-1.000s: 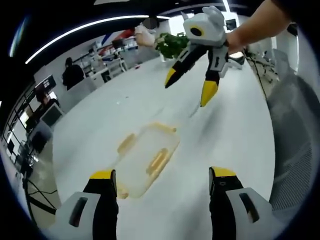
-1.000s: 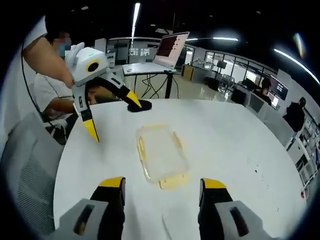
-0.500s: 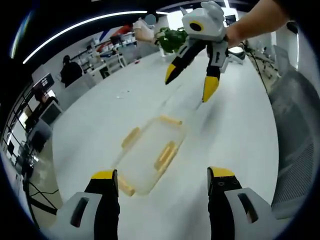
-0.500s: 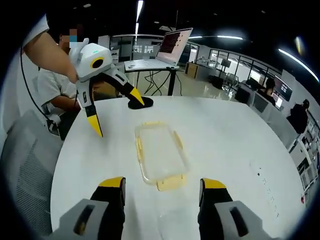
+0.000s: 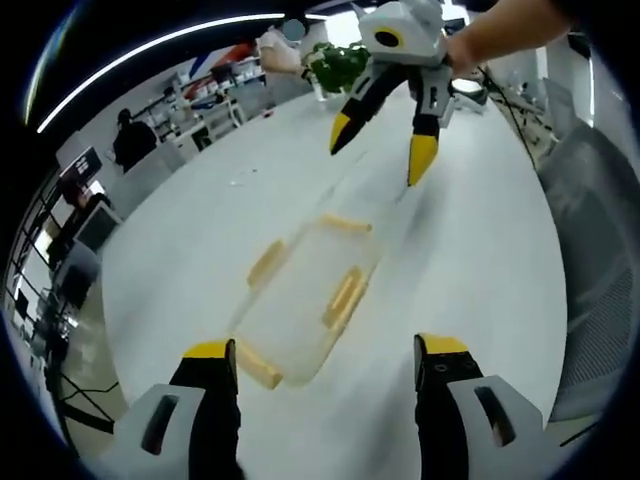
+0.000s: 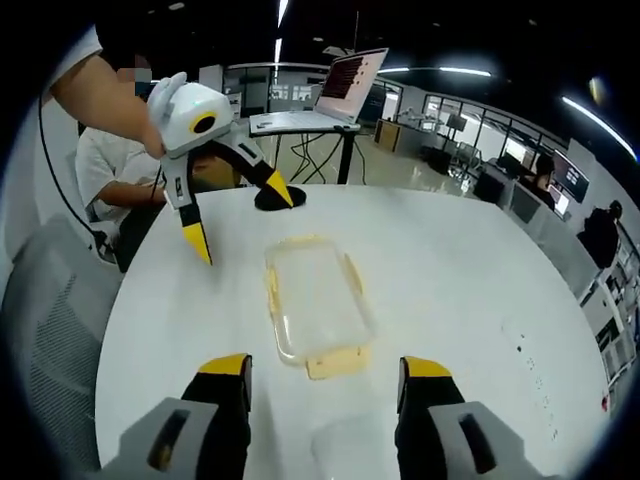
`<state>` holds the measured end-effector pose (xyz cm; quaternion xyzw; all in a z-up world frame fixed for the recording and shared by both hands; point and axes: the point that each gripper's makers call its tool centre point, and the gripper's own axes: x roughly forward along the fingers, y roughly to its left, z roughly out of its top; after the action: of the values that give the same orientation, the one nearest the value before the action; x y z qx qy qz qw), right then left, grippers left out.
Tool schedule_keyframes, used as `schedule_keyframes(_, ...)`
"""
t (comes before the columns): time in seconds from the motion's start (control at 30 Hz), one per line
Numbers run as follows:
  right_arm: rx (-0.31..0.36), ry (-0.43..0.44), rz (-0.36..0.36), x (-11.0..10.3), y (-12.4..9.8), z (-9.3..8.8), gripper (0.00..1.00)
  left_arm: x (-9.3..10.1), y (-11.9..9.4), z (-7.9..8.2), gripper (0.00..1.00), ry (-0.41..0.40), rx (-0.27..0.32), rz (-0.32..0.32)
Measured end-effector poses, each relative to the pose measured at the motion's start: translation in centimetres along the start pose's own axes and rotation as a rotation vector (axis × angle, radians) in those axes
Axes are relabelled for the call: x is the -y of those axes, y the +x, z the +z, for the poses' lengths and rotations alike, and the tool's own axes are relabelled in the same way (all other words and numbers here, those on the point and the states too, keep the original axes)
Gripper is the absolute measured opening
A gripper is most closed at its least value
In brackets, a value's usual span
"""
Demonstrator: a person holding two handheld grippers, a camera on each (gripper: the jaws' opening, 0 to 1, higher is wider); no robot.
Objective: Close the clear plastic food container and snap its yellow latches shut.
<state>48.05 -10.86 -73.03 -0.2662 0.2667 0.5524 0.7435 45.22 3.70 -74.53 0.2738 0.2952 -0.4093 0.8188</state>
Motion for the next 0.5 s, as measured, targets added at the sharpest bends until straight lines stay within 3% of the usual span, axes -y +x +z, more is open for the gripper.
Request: schedule_keyframes(0.5,-0.027,-0.047,0.034,0.5,1.2,0.2,0.57,-2.3,0.3,-0.5,0.69,0.062,-0.026,-0.018)
